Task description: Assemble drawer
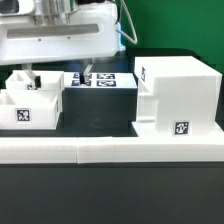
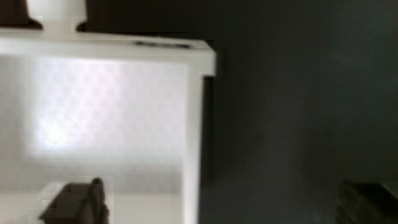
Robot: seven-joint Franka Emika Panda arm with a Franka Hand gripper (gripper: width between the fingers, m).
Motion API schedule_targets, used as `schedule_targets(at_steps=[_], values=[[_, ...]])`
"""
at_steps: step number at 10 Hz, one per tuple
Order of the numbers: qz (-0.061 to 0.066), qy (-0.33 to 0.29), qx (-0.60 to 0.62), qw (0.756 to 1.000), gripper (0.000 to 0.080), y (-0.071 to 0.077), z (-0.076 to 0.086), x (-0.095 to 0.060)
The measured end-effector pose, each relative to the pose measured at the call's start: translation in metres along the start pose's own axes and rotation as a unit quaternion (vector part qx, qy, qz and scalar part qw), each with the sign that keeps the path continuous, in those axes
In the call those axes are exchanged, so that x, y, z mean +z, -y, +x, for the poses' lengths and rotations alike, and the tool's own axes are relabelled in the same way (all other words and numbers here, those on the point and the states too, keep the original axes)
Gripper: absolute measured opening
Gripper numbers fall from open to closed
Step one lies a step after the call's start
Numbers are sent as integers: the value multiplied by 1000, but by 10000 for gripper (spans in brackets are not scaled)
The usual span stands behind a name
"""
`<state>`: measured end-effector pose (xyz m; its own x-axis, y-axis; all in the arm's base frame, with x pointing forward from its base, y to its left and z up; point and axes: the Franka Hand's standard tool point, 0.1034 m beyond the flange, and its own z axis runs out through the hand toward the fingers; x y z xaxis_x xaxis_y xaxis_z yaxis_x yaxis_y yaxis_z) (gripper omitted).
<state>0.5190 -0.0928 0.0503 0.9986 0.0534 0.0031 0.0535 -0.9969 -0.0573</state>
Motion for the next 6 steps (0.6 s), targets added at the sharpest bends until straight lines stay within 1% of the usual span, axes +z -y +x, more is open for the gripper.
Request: schedule_targets(at_steps=[1,2,4,5,6], values=[[-4,1,5,1000,649,-5,-5,11],[-6,6,9,1000,649,-5,-9,21],[-7,11,14,1000,649,-3,-10,34],[-8,8,16,1000,649,-9,0,38],[-10,5,15,1000,649,-11,7,42]])
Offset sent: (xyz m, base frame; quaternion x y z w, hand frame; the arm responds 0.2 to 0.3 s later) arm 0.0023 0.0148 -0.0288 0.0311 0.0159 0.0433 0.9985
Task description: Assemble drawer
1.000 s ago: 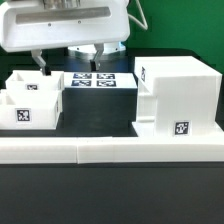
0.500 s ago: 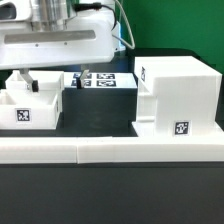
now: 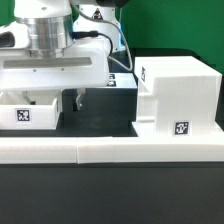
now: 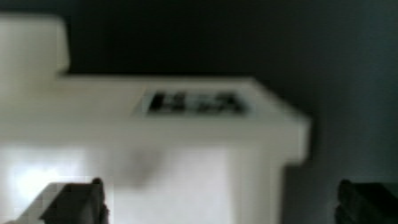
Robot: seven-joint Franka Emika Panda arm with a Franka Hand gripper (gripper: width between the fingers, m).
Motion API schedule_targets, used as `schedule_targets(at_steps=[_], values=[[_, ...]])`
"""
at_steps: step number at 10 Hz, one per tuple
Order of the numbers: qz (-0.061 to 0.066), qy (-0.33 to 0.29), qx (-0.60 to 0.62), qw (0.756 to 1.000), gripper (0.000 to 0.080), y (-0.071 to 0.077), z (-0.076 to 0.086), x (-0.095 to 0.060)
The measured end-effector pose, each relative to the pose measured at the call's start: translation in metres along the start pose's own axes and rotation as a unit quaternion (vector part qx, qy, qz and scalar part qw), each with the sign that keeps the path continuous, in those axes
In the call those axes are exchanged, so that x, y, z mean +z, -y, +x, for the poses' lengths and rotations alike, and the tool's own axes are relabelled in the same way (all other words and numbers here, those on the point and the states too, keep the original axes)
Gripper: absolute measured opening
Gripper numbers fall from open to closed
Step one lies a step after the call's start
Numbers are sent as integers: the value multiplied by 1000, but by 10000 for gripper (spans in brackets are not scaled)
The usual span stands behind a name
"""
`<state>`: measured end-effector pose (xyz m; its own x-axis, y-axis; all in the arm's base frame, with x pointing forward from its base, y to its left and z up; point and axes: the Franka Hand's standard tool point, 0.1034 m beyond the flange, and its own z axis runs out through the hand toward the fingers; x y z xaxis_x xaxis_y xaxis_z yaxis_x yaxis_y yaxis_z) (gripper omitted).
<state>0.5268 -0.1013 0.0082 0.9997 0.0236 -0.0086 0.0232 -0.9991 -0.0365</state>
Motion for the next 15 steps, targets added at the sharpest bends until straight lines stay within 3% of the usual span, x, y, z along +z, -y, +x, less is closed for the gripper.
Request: schedule_targets(at_steps=[3,4,5,6,7,8,9,15], values=[[0,2,4,1000,649,-5,3,2],[2,3,5,1000,560,-6,7,0],[2,2,6,1000,560,-7,7,0],[1,3,6,1000,359,-8,7,1],[2,3,6,1000,222,-7,7,1],[4,3,3,1000,222,-3,8,1],[3,2,1,1000,52,-1,9,1],[2,-1,0,1000,40,-1,9,1]])
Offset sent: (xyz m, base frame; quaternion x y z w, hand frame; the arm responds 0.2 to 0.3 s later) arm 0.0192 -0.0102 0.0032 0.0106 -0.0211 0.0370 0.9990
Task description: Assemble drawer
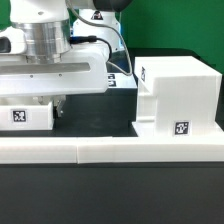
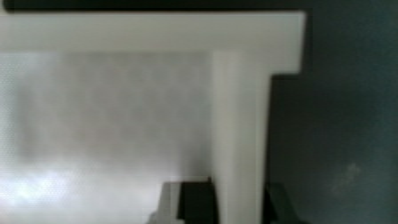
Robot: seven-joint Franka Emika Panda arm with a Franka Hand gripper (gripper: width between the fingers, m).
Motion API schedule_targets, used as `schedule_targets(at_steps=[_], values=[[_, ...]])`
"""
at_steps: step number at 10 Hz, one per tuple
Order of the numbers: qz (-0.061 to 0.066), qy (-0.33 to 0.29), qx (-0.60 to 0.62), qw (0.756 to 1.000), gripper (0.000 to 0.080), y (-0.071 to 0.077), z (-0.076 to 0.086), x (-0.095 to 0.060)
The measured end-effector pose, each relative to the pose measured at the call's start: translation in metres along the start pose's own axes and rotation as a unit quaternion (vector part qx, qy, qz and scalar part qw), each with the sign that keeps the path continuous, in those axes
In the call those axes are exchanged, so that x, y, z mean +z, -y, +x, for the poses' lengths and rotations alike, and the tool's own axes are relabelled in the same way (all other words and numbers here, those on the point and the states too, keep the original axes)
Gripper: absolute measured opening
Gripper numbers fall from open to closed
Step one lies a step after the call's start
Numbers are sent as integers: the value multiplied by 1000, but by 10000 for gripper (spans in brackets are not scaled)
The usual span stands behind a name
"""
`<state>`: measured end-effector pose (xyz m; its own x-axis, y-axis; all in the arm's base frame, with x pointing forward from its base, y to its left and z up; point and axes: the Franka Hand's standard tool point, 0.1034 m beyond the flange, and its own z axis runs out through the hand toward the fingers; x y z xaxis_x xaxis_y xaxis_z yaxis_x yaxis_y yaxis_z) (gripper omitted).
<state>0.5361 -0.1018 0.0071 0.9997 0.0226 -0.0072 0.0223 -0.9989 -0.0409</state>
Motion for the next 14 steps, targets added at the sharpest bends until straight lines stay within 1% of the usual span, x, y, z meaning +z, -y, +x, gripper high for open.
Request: schedule_targets(at_steps=[1,2,4,5,6,8,9,10,11,14], values=[[0,1,0,1000,41,1,-2,0],[0,3,-1,1000,41,3,-8,0],[-4,-1,-4,1000,41,2,-14,1],[-3,3,-3,1000,134,2,-20,4],[-3,4,-3,1000,134,2,-21,4],[-3,4,-3,1000,500,2,-21,4],[-3,4,-3,1000,601,3,-21,4],[-3,5,-3,1000,601,3,-22,4],[-3,6,-4,1000,640,2,-24,4],[-2,9,-3,1000,647,2,-29,4]])
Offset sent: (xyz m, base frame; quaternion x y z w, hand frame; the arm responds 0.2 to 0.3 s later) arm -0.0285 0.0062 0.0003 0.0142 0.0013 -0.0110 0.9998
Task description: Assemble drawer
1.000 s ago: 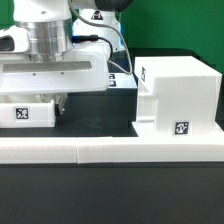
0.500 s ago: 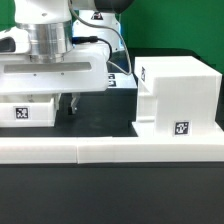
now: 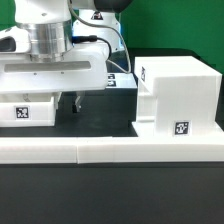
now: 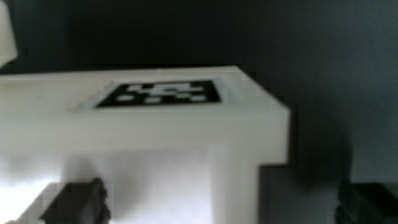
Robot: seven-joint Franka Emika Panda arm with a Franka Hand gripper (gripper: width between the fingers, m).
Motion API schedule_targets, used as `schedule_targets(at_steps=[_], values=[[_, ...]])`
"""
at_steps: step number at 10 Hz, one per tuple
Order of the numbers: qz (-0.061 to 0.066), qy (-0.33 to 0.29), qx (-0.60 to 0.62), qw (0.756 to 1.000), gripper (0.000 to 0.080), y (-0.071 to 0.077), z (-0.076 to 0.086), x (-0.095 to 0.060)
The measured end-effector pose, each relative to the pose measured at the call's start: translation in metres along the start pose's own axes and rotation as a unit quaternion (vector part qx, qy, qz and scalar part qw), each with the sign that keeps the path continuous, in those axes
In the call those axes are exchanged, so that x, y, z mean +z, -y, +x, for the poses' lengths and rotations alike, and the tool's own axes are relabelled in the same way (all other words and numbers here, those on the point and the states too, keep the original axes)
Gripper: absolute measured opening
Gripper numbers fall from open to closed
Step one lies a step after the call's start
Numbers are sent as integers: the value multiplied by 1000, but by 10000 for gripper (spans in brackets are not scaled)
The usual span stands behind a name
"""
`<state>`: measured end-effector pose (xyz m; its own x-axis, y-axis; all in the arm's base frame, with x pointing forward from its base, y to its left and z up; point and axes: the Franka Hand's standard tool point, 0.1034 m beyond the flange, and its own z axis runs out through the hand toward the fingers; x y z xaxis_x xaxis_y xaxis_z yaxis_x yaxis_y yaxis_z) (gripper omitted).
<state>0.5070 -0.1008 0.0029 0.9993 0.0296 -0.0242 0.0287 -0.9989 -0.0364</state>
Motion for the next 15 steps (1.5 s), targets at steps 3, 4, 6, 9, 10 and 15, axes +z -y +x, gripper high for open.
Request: schedule_targets(at_steps=[3,4,6,9,10,15], values=[[0,0,0,1000,649,0,0,0],[0,0,-1,1000,649,1,0,0],[0,0,0,1000,649,0,0,0],[-10,-14,1,1000,649,-1,-1,0],[-10,-14,1,1000,649,-2,-1,0],[-21,-25,2,999,649,-2,-19,2]])
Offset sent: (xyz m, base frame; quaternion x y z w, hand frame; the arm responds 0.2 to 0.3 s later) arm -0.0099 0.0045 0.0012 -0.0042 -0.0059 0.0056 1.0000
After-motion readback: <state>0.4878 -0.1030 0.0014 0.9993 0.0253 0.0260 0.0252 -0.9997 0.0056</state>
